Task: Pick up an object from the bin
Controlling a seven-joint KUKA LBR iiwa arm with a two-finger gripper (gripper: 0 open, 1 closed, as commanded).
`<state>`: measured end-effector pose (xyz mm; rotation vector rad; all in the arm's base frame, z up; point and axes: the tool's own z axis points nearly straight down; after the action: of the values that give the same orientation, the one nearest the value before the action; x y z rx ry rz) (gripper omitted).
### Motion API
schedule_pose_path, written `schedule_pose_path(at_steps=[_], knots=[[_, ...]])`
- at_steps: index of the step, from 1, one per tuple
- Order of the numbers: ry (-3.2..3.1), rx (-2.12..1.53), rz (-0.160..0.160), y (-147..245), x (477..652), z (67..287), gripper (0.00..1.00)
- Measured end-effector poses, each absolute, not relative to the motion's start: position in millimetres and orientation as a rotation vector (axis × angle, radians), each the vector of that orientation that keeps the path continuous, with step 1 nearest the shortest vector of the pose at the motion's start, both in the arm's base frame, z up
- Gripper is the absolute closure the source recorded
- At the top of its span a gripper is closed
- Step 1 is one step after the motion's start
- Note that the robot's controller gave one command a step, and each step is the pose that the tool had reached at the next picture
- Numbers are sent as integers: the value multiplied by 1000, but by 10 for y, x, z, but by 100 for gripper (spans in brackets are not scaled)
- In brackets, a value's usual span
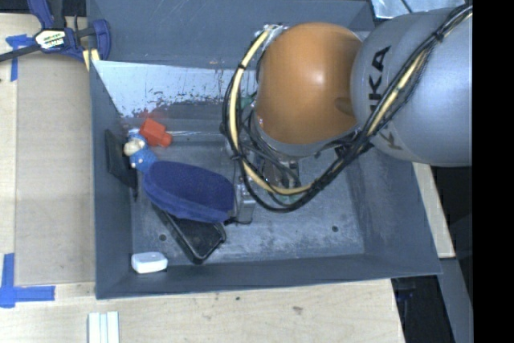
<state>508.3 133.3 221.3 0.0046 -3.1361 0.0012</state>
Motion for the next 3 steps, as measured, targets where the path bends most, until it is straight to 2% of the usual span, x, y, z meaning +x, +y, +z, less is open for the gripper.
schedule_pose_path(at_steps=[1, 2, 3], knots=[[-3147, -63, 0, 992, 5413, 2265, 0], [-3145, 13, 5, 1314, 5344, 1003, 0], [-3148, -91, -3, 1764, 5652, 1243, 0]])
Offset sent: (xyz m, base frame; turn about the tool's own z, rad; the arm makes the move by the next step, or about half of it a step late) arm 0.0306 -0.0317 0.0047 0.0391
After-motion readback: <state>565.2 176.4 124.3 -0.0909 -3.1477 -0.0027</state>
